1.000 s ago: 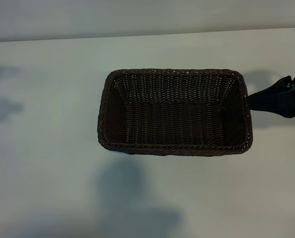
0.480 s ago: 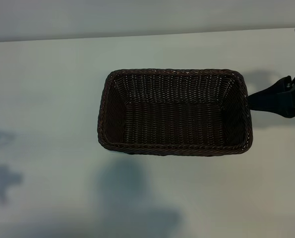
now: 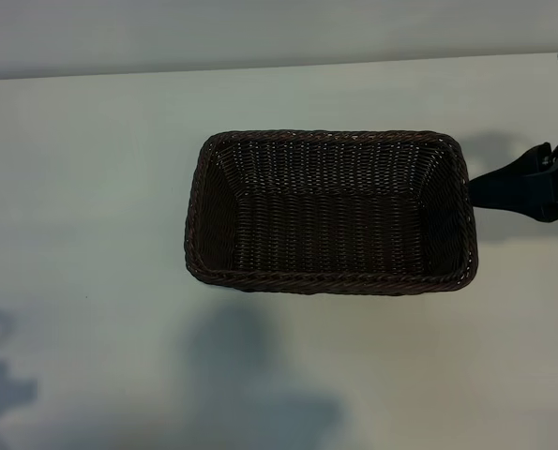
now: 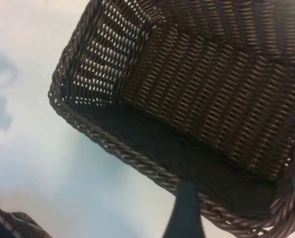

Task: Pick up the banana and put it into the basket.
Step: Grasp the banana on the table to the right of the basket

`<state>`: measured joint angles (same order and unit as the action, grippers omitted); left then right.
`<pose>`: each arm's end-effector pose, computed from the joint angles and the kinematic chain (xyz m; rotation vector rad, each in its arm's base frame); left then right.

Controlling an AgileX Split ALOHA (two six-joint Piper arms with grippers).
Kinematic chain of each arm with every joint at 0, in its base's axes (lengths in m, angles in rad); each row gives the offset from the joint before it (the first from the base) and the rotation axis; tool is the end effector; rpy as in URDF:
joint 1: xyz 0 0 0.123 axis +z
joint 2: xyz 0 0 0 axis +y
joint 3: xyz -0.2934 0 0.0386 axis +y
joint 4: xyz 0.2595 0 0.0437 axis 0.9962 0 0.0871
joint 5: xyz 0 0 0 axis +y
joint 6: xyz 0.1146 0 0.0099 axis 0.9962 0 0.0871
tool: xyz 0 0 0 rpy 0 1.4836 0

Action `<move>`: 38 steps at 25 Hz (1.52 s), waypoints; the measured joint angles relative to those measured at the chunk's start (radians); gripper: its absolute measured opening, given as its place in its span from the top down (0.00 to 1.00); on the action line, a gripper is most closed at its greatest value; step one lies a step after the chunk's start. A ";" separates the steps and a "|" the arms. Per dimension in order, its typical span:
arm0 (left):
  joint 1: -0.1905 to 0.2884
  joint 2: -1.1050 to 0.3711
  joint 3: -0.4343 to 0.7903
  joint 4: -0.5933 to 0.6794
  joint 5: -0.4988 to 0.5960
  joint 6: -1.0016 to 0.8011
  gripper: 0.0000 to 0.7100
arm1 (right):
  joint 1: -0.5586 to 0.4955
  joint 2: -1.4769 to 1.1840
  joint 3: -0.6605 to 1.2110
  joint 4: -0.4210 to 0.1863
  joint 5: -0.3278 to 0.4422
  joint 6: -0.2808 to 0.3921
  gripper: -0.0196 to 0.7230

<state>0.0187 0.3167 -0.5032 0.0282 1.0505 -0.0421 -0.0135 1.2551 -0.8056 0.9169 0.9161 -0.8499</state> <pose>0.0620 0.0040 0.2614 -0.0669 2.3463 0.0241 0.2450 0.0692 0.2638 -0.4380 2.4079 0.7947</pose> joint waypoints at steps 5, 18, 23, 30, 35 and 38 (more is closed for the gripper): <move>0.000 -0.129 0.000 0.000 0.000 0.000 0.19 | 0.000 0.000 0.000 0.000 -0.001 0.000 0.17; 0.000 -0.325 0.003 0.000 0.001 0.000 0.19 | 0.000 0.000 -0.001 0.059 -0.010 0.004 0.17; 0.000 -0.325 0.003 0.000 0.001 0.000 0.19 | 0.000 0.014 -0.045 0.054 -0.062 0.012 0.17; 0.000 -0.325 0.003 0.000 0.001 0.001 0.19 | 0.000 0.128 -0.216 -0.104 -0.019 0.198 0.17; 0.000 -0.325 0.003 0.000 0.001 0.001 0.19 | 0.000 0.206 -0.306 -0.242 0.020 0.301 0.17; 0.000 -0.325 0.003 0.000 0.001 0.004 0.19 | 0.000 0.247 -0.334 -0.328 0.023 0.381 0.17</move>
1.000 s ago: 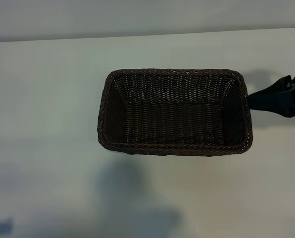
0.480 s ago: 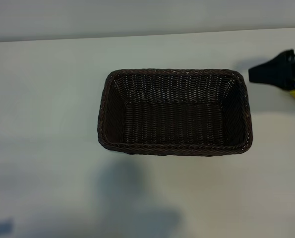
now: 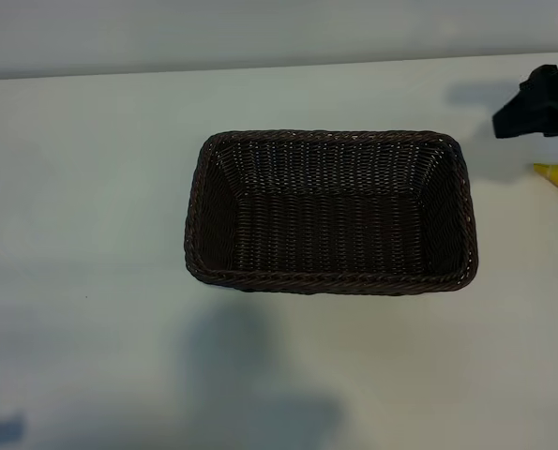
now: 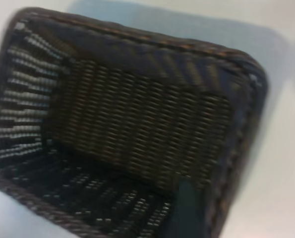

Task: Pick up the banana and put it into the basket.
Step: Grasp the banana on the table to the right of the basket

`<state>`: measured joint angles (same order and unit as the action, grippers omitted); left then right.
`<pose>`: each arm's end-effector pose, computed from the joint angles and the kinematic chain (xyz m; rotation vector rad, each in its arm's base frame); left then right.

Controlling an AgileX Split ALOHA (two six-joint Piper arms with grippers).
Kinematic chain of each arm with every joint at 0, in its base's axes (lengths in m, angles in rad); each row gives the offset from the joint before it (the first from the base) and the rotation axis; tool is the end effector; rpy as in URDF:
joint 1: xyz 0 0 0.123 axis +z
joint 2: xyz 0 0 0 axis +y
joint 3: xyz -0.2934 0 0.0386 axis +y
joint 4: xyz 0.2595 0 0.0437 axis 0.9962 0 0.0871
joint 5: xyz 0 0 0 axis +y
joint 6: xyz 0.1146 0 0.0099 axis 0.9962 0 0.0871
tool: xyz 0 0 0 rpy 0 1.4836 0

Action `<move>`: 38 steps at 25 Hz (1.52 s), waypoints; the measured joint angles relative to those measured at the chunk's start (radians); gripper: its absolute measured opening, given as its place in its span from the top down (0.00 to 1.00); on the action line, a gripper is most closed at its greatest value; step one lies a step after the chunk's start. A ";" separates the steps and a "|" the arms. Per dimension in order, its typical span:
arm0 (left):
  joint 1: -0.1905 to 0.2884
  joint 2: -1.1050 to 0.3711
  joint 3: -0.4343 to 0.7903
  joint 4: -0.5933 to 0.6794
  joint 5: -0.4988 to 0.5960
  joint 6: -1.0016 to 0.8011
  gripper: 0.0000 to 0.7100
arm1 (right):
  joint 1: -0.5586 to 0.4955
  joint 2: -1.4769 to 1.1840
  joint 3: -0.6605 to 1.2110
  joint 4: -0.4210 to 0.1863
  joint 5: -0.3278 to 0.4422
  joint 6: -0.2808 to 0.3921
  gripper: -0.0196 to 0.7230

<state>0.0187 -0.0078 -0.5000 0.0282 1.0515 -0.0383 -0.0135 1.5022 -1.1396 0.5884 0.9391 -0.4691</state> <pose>0.0149 0.0031 0.2729 -0.0590 2.0262 0.0213 0.3215 0.0472 0.2744 -0.2451 2.6075 0.5858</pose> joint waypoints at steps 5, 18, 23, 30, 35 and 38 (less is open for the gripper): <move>0.000 0.000 0.001 0.000 0.000 0.000 0.19 | 0.000 0.037 -0.005 -0.233 -0.017 0.153 0.17; 0.000 0.000 0.001 0.000 0.000 -0.001 0.19 | 0.000 0.136 -0.005 -0.588 -0.016 0.348 0.17; 0.000 0.000 0.001 0.000 0.000 -0.001 0.19 | 0.000 0.188 -0.005 -0.608 -0.017 0.348 0.17; 0.000 0.000 0.001 0.000 0.000 -0.001 0.19 | -0.037 0.250 -0.005 -0.613 -0.040 0.348 0.17; 0.000 0.000 0.001 0.000 0.000 -0.001 0.19 | -0.080 0.299 -0.005 -0.605 -0.062 0.348 0.17; 0.000 0.000 0.001 0.000 0.000 -0.002 0.19 | -0.083 0.333 -0.005 -0.600 -0.069 0.345 0.17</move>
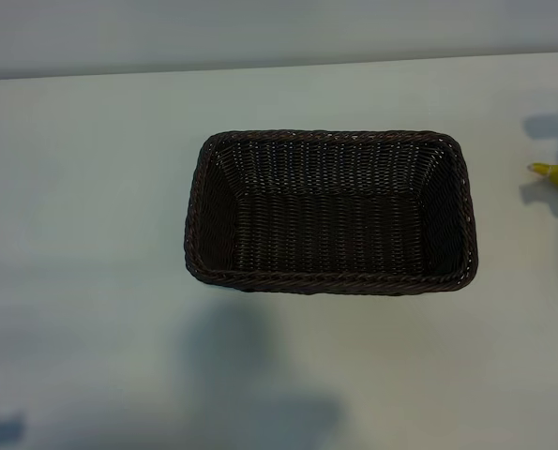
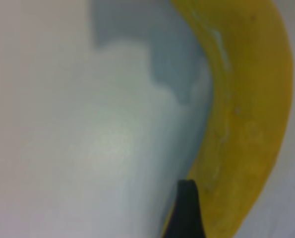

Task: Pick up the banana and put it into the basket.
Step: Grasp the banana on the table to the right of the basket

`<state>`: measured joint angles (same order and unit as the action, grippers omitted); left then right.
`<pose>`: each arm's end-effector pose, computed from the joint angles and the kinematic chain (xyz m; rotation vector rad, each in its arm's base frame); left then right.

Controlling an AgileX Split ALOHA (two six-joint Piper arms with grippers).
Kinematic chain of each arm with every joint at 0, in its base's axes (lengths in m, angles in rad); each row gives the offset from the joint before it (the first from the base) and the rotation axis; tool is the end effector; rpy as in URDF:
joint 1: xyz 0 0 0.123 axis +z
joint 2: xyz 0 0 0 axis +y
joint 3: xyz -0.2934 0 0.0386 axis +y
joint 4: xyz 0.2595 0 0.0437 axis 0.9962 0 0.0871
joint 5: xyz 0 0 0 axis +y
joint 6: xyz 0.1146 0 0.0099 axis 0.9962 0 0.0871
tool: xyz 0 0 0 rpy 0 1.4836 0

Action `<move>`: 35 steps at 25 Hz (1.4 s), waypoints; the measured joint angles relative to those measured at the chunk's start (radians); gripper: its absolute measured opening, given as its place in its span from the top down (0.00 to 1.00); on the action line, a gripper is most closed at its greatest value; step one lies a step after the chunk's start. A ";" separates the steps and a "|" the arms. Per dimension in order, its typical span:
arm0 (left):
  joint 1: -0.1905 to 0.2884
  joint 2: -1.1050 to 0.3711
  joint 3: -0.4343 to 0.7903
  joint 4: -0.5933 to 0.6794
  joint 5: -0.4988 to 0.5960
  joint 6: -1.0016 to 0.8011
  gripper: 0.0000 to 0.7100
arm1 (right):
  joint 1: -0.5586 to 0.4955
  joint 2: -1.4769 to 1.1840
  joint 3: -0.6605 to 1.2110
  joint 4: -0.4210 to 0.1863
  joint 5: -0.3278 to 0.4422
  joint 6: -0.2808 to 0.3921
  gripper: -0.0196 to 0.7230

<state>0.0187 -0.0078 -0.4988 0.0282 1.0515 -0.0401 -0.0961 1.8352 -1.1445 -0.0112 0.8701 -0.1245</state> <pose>0.0151 0.0031 0.2725 -0.0609 2.0273 0.0202 0.3511 -0.0348 0.1500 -0.0536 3.0454 -0.0298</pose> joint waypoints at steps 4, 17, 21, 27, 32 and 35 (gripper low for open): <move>0.000 0.000 0.000 0.000 0.000 0.000 0.19 | 0.000 0.036 0.000 0.011 -0.023 -0.002 0.17; 0.000 0.000 0.000 0.000 0.000 -0.001 0.19 | 0.000 0.121 0.000 0.001 -0.060 -0.002 0.17; 0.000 0.000 0.000 0.000 0.000 -0.001 0.19 | 0.000 0.127 0.000 0.001 -0.061 -0.002 0.19; 0.000 0.000 0.000 0.000 0.000 -0.001 0.19 | 0.000 0.127 -0.001 0.002 -0.053 -0.002 0.41; 0.000 0.000 0.000 0.000 0.000 -0.001 0.19 | 0.000 0.127 -0.001 0.002 -0.040 -0.002 0.41; 0.000 0.000 0.000 0.000 0.000 -0.001 0.19 | 0.000 0.113 -0.001 0.002 -0.017 -0.002 0.41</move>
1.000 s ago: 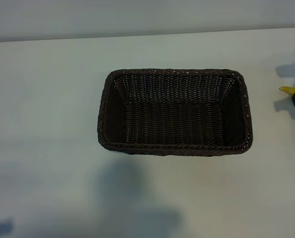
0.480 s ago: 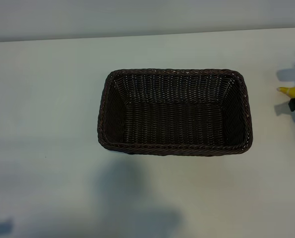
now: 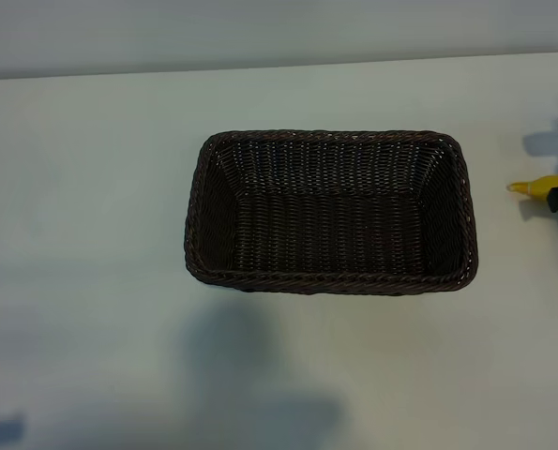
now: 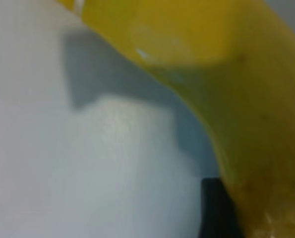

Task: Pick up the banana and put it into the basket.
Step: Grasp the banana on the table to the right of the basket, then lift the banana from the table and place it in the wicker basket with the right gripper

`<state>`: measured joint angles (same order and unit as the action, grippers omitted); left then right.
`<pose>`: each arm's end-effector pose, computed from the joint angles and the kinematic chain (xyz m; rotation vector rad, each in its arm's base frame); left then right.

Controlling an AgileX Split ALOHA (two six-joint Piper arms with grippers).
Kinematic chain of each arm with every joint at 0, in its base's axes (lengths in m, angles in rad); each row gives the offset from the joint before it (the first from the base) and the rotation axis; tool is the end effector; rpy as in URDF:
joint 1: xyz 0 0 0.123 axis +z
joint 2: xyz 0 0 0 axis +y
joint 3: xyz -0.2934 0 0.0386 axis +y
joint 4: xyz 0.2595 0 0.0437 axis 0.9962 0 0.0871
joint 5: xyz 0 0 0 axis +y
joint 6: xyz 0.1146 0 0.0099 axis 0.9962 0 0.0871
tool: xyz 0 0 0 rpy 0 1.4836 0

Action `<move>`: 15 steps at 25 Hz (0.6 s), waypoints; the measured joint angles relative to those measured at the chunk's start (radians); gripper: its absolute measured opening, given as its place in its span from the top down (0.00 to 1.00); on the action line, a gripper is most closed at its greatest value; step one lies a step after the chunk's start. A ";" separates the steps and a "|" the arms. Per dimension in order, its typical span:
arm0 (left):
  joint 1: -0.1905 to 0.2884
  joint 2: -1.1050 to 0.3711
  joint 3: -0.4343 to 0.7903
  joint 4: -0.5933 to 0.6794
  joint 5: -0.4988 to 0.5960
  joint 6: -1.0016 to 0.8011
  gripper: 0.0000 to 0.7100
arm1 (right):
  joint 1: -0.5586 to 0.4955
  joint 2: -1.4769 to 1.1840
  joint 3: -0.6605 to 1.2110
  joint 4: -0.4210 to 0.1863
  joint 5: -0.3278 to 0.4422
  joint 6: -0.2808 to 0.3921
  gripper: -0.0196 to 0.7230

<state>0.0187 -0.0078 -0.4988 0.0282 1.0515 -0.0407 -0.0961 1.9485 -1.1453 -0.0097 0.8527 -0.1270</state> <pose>0.0151 0.0031 0.2725 -0.0615 2.0273 0.0198 0.3541 -0.0350 0.1101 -0.0585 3.1398 -0.0118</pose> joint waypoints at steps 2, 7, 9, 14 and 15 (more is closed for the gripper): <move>0.000 0.000 0.000 0.000 0.000 0.000 0.19 | 0.000 -0.034 0.000 0.000 0.011 0.000 0.41; 0.000 0.000 0.000 0.000 0.000 0.000 0.19 | 0.000 -0.155 0.000 0.000 0.050 0.003 0.41; 0.000 0.000 0.000 0.000 0.000 0.000 0.19 | 0.000 -0.207 0.000 0.000 0.099 0.003 0.41; 0.000 0.000 0.000 0.000 0.000 0.003 0.19 | 0.000 -0.315 0.000 0.000 0.196 0.004 0.41; 0.000 0.000 0.000 0.000 0.000 0.003 0.19 | 0.000 -0.330 0.000 0.002 0.203 0.004 0.41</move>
<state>0.0187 -0.0078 -0.4988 0.0282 1.0515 -0.0375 -0.0961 1.6183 -1.1453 -0.0072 1.0554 -0.1231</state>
